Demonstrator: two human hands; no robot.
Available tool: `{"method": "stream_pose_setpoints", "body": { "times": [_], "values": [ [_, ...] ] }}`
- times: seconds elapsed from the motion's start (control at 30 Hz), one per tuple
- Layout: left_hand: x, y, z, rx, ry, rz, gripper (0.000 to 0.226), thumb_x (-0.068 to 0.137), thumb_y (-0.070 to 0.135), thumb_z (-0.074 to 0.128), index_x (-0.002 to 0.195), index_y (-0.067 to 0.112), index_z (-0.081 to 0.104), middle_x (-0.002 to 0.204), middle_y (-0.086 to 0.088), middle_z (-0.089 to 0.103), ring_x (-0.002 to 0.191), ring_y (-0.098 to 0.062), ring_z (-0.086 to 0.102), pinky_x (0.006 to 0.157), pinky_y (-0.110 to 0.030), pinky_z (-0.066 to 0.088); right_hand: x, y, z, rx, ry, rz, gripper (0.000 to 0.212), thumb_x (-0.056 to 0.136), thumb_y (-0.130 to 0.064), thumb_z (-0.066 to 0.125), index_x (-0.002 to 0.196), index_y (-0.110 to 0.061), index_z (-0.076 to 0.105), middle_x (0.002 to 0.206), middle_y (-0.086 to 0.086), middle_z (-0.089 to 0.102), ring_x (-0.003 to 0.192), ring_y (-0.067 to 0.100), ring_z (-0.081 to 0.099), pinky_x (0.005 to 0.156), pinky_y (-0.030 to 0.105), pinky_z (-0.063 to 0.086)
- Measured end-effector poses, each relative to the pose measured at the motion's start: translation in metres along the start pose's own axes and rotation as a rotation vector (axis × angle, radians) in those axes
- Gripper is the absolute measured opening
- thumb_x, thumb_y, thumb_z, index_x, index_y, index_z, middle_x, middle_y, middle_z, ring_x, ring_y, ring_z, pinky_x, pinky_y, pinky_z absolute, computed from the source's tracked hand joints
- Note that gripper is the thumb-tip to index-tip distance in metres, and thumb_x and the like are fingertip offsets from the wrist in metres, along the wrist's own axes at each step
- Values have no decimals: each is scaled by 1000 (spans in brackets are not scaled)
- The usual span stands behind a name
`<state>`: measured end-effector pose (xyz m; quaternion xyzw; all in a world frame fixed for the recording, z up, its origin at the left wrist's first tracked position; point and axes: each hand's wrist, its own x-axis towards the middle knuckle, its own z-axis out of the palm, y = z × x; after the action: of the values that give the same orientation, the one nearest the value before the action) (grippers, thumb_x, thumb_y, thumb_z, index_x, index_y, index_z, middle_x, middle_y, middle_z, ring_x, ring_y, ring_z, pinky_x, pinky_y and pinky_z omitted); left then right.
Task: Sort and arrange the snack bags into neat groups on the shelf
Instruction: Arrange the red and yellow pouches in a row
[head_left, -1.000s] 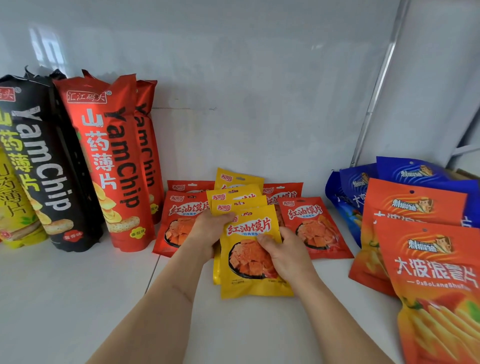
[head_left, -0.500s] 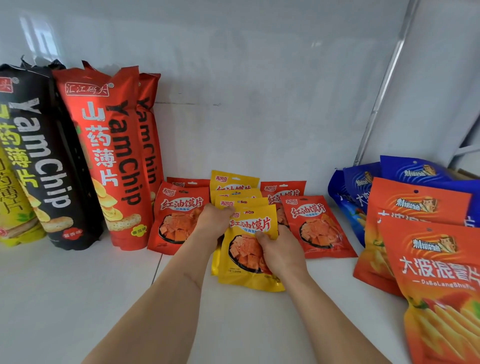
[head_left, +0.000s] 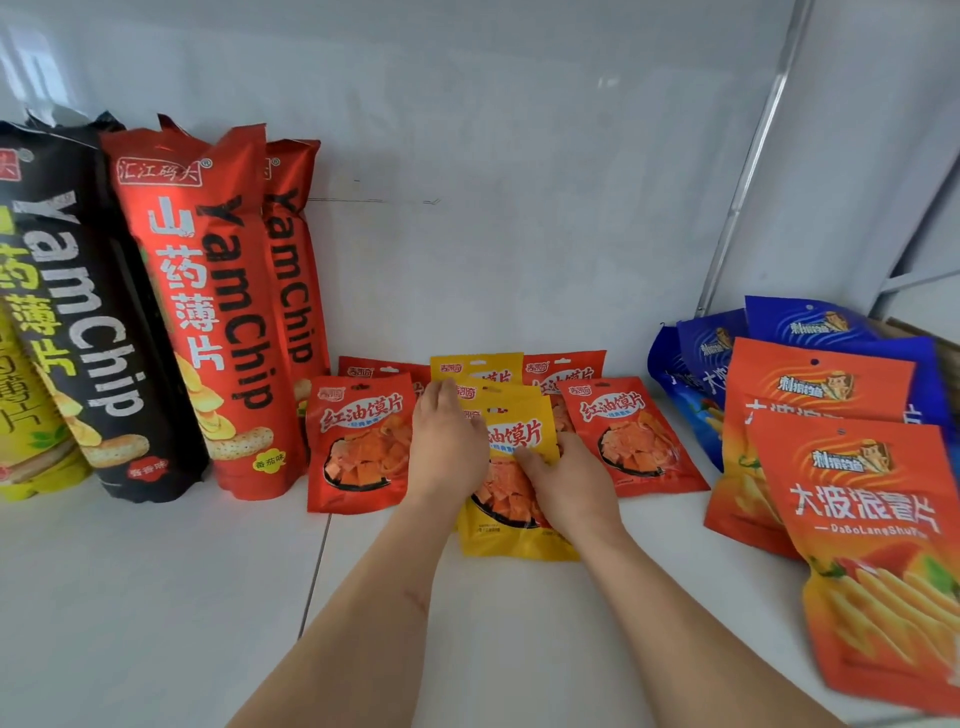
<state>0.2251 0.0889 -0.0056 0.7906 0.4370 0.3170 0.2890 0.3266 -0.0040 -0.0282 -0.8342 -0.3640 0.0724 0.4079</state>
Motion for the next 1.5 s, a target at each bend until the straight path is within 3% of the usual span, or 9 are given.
{"method": "stream_pose_setpoints", "body": {
  "times": [0.23,0.4,0.57,0.7,0.8,0.93,1.3,1.4,1.5],
  "values": [
    [-2,-2,-7,120,37,19,59,103,25,50,155,8,28,166,-9,15,153,-29,12,122,-40,19,-5,-1,-17,-4,15,-13,61,92,-59,52,139,-19,49,131,-1,62,120,23,58,92,35,47],
    [-1,13,-6,205,103,91,58,102,32,50,154,10,34,164,-9,21,152,-30,15,124,-42,18,6,17,-57,8,122,10,47,96,-48,53,131,-18,56,124,0,65,114,21,60,86,31,45],
    [6,55,8,29,70,143,53,102,28,53,150,10,40,161,-7,28,149,-27,24,122,-40,24,35,58,-90,11,155,104,48,97,-40,55,136,-12,52,133,7,60,120,23,57,87,30,42],
    [12,95,38,-161,-105,48,56,101,29,54,152,12,38,158,-7,35,145,-25,34,119,-38,31,51,74,-89,-38,107,99,52,95,-46,53,135,-13,52,132,7,60,121,25,56,98,39,48],
    [25,106,56,-101,-105,-20,58,100,31,53,152,10,37,156,-11,39,144,-28,37,118,-42,33,61,80,-84,-131,59,103,60,86,-62,43,125,-18,54,125,7,61,115,31,58,97,45,50],
    [42,110,62,-177,-42,-143,58,99,33,54,151,12,39,154,-11,44,136,-30,48,110,-46,43,74,80,-78,-192,27,132,58,91,-56,48,132,-15,50,132,10,56,123,34,50,103,43,44],
    [42,98,63,-269,105,-146,49,101,34,55,146,18,47,150,-3,50,135,-23,49,105,-36,46,104,66,-55,-104,-80,192,63,80,-57,68,125,-18,49,123,6,61,114,30,57,90,41,49],
    [40,99,58,-290,115,-151,47,102,32,54,147,18,46,150,-1,50,128,-17,52,86,-20,45,107,64,-55,-41,-99,214,58,79,-49,72,122,-17,49,120,6,64,109,29,61,87,41,51],
    [40,97,56,-320,120,-167,47,103,32,53,147,19,45,150,0,49,131,-16,50,78,-19,40,110,66,-59,43,-83,244,53,82,-40,74,123,-17,51,118,4,65,106,27,63,83,38,50]
  ]
}}
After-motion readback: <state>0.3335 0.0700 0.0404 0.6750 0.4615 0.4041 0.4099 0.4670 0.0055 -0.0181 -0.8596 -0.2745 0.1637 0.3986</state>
